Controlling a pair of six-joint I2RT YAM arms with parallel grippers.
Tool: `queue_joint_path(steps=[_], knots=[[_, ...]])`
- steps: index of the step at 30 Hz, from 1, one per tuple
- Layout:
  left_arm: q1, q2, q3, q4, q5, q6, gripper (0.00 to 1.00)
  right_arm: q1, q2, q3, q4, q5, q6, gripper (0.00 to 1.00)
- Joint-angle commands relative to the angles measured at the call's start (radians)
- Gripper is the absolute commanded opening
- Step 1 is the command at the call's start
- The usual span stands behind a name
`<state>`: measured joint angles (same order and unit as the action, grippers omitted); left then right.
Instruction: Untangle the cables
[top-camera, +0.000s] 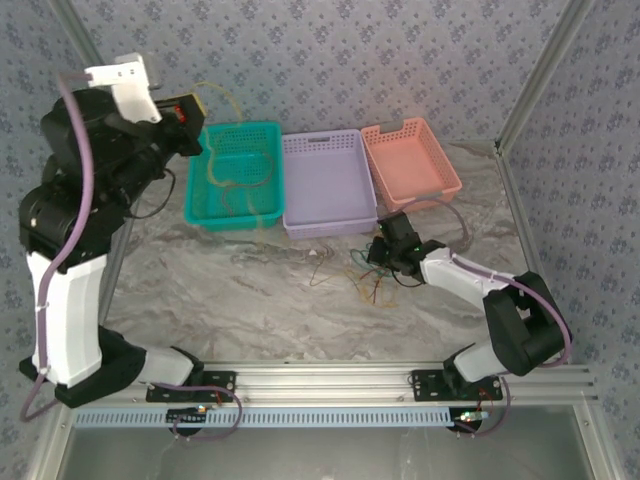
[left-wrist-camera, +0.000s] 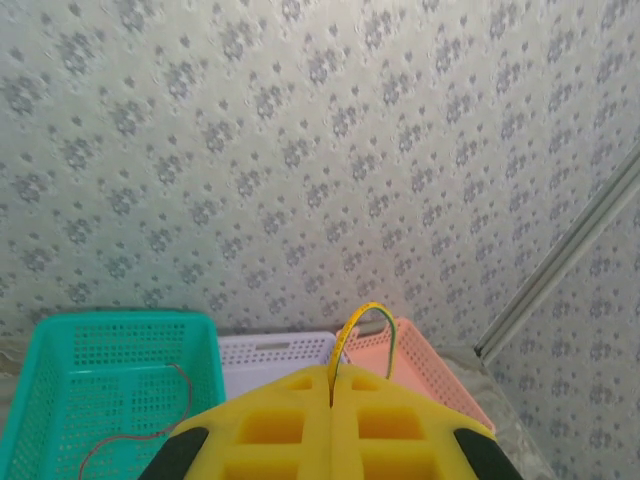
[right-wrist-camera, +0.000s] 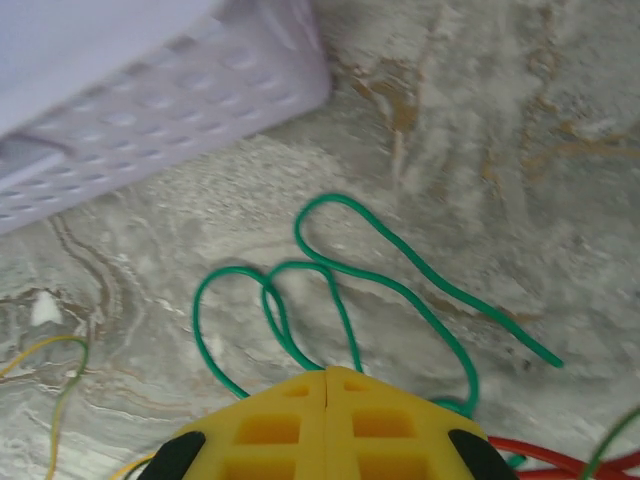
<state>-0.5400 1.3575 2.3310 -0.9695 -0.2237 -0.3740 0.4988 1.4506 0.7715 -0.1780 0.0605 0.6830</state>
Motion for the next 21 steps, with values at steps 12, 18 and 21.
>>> queue_joint_path(steps=[12, 18, 21], knots=[[0.008, 0.023, 0.048, 0.015, 0.233, 0.049, 0.0, 0.233, -0.211, 0.13, -0.141, 0.189, -0.018, 0.56], [0.008, 0.014, -0.041, 0.049, 0.379, 0.046, 0.0, 0.279, -0.319, 0.146, 0.035, 0.024, 0.04, 0.61], [0.008, -0.014, -0.144, 0.11, 0.413, 0.03, 0.0, 0.296, -0.319, 0.178, 0.125, -0.059, 0.048, 0.62]])
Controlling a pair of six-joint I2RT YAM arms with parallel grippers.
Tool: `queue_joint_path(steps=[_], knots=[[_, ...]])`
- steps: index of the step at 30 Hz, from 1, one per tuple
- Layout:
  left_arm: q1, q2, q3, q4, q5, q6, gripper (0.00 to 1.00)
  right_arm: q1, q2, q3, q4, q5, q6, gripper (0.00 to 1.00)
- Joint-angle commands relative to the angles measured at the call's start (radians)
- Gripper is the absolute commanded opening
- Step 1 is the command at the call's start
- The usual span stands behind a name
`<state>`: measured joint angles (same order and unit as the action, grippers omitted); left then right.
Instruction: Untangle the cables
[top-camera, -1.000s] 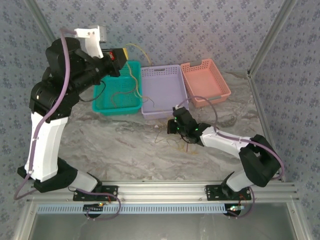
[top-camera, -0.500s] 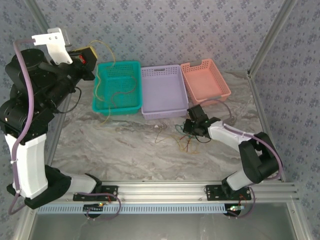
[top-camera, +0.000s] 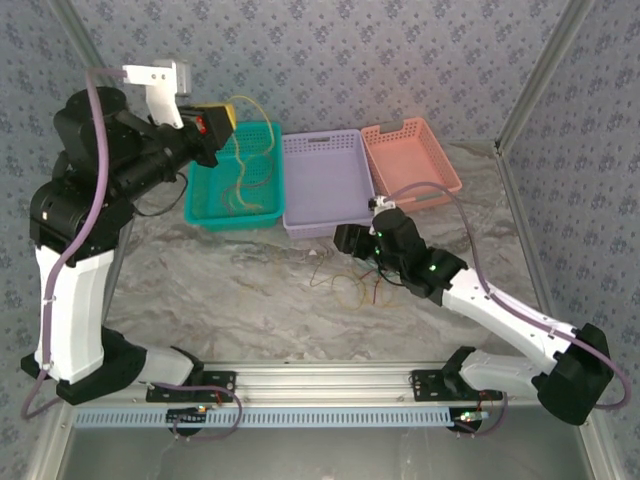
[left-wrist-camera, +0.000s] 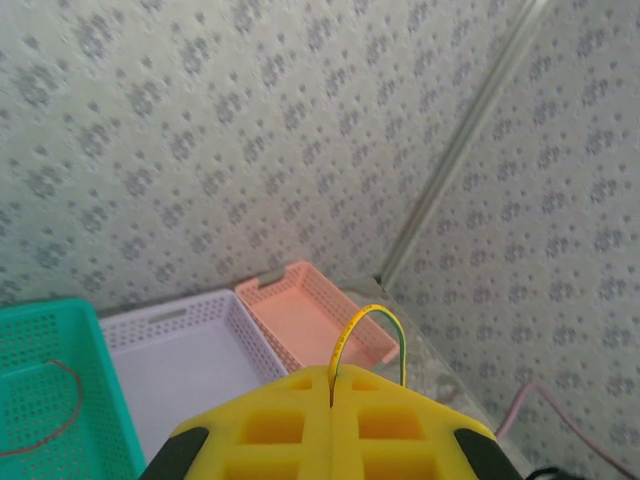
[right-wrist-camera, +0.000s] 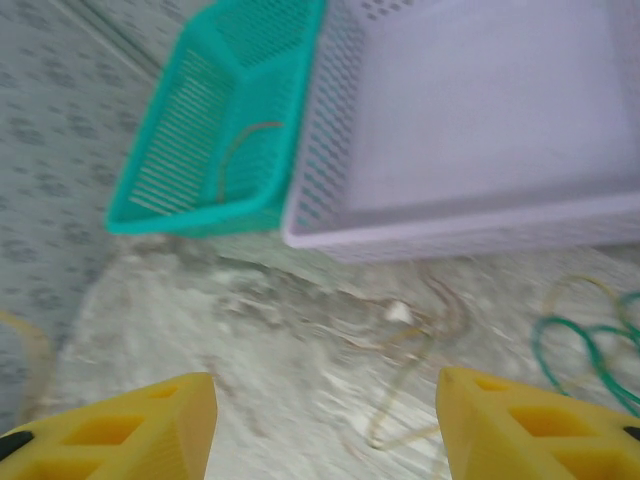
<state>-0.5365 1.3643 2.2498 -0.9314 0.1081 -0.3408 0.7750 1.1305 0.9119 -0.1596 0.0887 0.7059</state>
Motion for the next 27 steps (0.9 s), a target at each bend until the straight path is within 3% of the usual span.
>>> queue_joint_path(steps=[1, 8, 16, 27], knots=[[0.004, -0.027, -0.091, 0.09, 0.087, -0.012, 0.0, 0.03, 0.004, 0.045, 0.154, -0.111, 0.024, 0.63], [0.006, -0.026, -0.171, 0.167, 0.141, -0.064, 0.0, 0.092, 0.084, 0.11, 0.259, -0.193, -0.138, 0.63], [0.004, -0.007, -0.178, 0.183, 0.173, -0.096, 0.0, 0.098, 0.109, 0.069, 0.281, -0.164, -0.304, 0.63], [0.004, -0.024, -0.226, 0.215, 0.188, -0.121, 0.0, 0.08, 0.166, 0.045, 0.296, -0.174, -0.302, 0.53]])
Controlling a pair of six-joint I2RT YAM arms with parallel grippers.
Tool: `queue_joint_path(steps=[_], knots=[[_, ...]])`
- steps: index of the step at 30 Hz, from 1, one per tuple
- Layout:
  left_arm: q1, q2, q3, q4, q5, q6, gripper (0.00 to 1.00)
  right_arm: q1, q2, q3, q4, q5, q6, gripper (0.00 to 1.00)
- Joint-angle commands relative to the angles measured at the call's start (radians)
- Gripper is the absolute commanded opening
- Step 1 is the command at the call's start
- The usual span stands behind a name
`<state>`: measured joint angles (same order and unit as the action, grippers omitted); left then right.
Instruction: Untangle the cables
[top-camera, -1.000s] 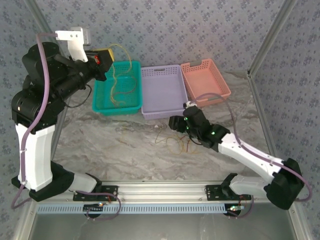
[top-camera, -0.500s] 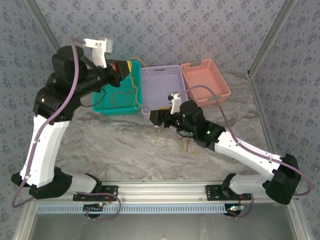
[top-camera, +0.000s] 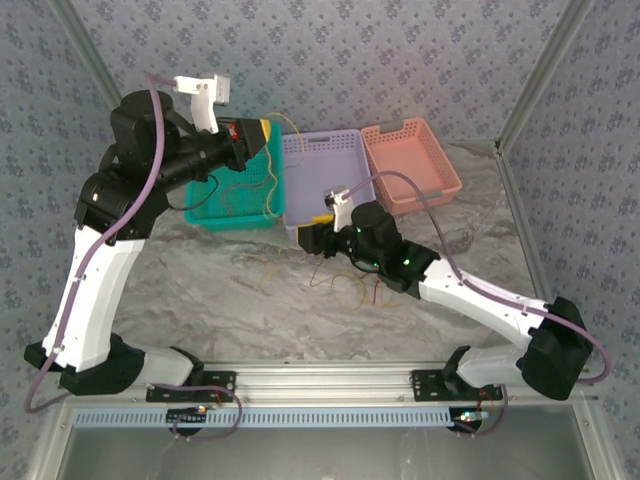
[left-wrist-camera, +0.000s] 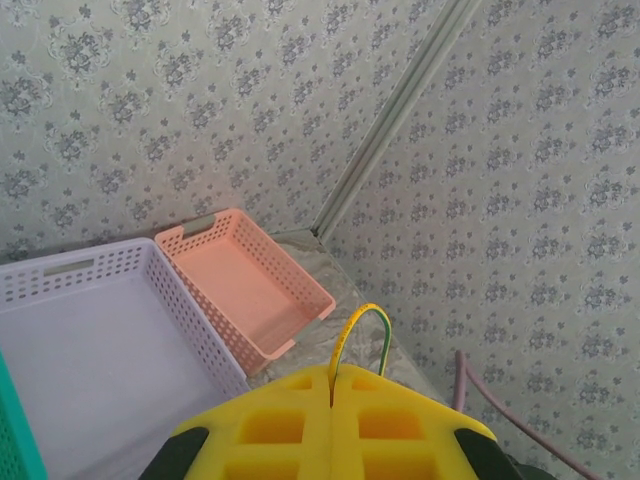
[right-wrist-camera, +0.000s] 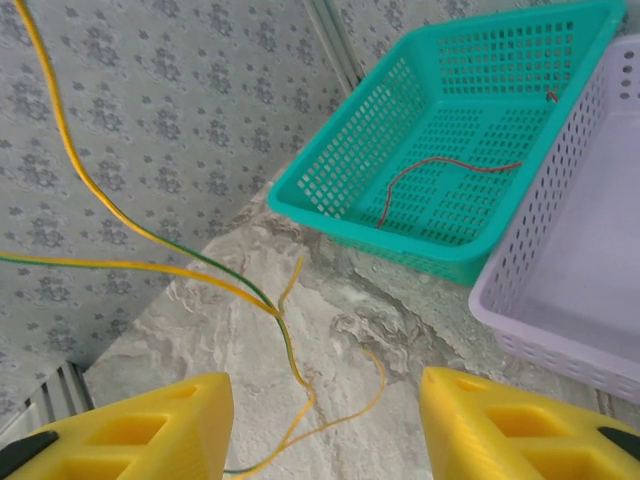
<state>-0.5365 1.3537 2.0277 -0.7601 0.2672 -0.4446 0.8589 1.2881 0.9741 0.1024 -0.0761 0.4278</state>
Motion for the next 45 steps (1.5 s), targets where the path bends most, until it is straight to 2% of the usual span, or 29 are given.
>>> queue_joint_path(steps=[1, 4, 7, 10, 15, 19, 24, 38, 42, 45], knots=[[0.005, -0.013, -0.005, 0.047, 0.034, -0.019, 0.0, -0.008, 0.009, -0.025, 0.043, -0.016, -0.023, 0.51], [0.005, -0.013, -0.006, 0.048, 0.061, -0.024, 0.0, -0.034, 0.015, -0.048, 0.084, -0.072, -0.019, 0.43], [0.005, -0.011, -0.004, 0.048, 0.089, -0.029, 0.0, -0.054, 0.042, -0.036, 0.087, -0.14, -0.047, 0.43], [0.005, -0.008, -0.003, 0.042, 0.099, -0.031, 0.0, -0.064, 0.059, -0.036, 0.122, -0.214, -0.091, 0.48], [0.005, 0.001, -0.006, 0.039, 0.114, -0.036, 0.0, -0.094, 0.058, -0.028, 0.131, -0.27, -0.128, 0.53], [0.005, 0.004, -0.009, 0.045, 0.122, -0.042, 0.0, -0.136, 0.082, -0.006, 0.129, -0.361, -0.115, 0.49], [0.004, 0.003, -0.018, 0.057, 0.124, -0.049, 0.0, -0.137, 0.136, 0.037, 0.118, -0.459, -0.11, 0.43], [0.003, 0.0, -0.032, 0.068, 0.139, -0.059, 0.0, -0.13, 0.185, 0.074, 0.095, -0.465, -0.15, 0.4], [0.004, 0.001, -0.021, 0.053, 0.126, -0.049, 0.0, -0.137, 0.151, 0.024, 0.128, -0.484, -0.14, 0.42], [0.003, 0.003, -0.017, 0.048, 0.124, -0.044, 0.0, -0.153, 0.096, -0.049, 0.161, -0.453, -0.138, 0.42]])
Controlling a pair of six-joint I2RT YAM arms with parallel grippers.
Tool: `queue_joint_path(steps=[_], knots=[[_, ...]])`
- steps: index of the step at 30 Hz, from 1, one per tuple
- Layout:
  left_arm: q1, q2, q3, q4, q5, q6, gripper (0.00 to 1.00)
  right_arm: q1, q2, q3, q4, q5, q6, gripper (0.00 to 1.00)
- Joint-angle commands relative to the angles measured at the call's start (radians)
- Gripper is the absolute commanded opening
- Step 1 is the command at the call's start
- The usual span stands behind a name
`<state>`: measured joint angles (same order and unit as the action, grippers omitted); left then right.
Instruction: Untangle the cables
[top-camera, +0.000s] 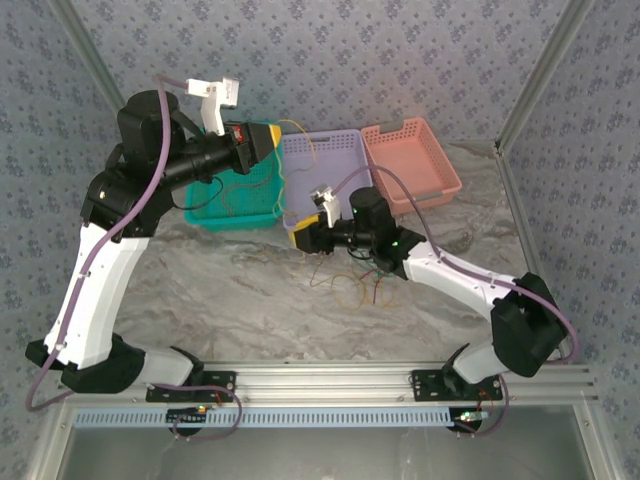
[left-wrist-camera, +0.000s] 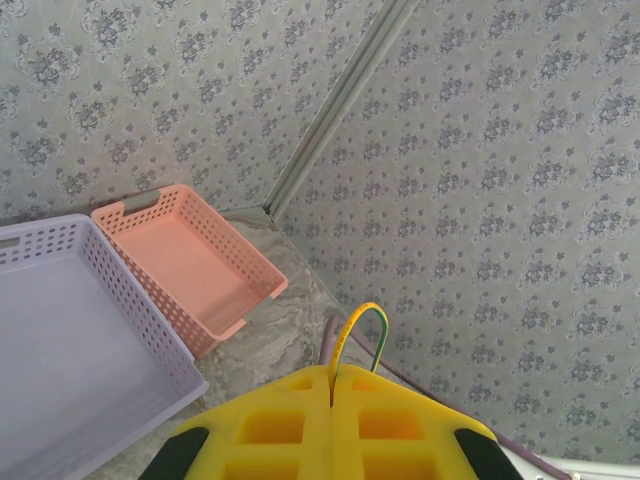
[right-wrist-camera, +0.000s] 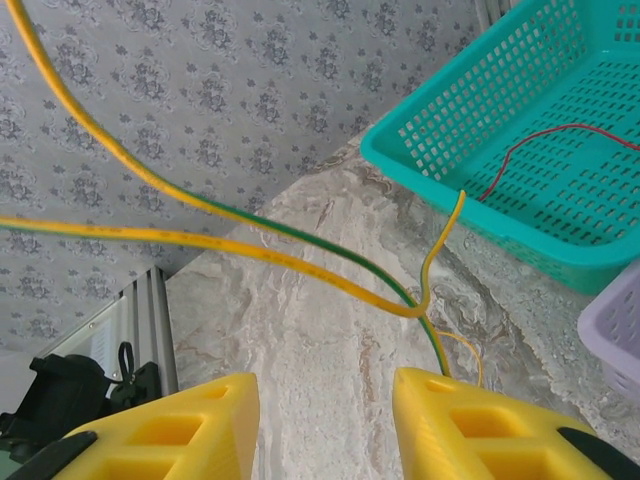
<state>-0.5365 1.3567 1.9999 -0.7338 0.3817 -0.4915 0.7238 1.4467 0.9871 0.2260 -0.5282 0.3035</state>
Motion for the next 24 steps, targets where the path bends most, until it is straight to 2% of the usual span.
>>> queue_joint_path(steps=[1, 3, 6, 11, 15, 24], knots=[[0.003, 0.002, 0.011, 0.022, 0.009, 0.002, 0.0, -0.033, -0.076, -0.092, 0.061, -0.003, 0.0, 0.42], [0.003, 0.002, 0.011, 0.023, 0.011, 0.001, 0.0, -0.061, -0.096, -0.143, 0.118, -0.009, 0.03, 0.43], [0.003, 0.002, 0.01, 0.029, 0.019, -0.007, 0.0, -0.058, -0.082, -0.139, 0.086, 0.046, -0.005, 0.43], [0.003, 0.0, 0.014, 0.036, 0.032, -0.018, 0.0, -0.033, 0.046, -0.077, 0.071, 0.149, -0.069, 0.45], [0.003, 0.0, 0.015, 0.037, 0.037, -0.021, 0.0, 0.015, 0.148, -0.066, 0.207, 0.139, -0.149, 0.45], [0.003, 0.004, 0.005, 0.037, 0.031, -0.007, 0.0, 0.084, 0.166, -0.09, 0.372, 0.146, -0.179, 0.5]])
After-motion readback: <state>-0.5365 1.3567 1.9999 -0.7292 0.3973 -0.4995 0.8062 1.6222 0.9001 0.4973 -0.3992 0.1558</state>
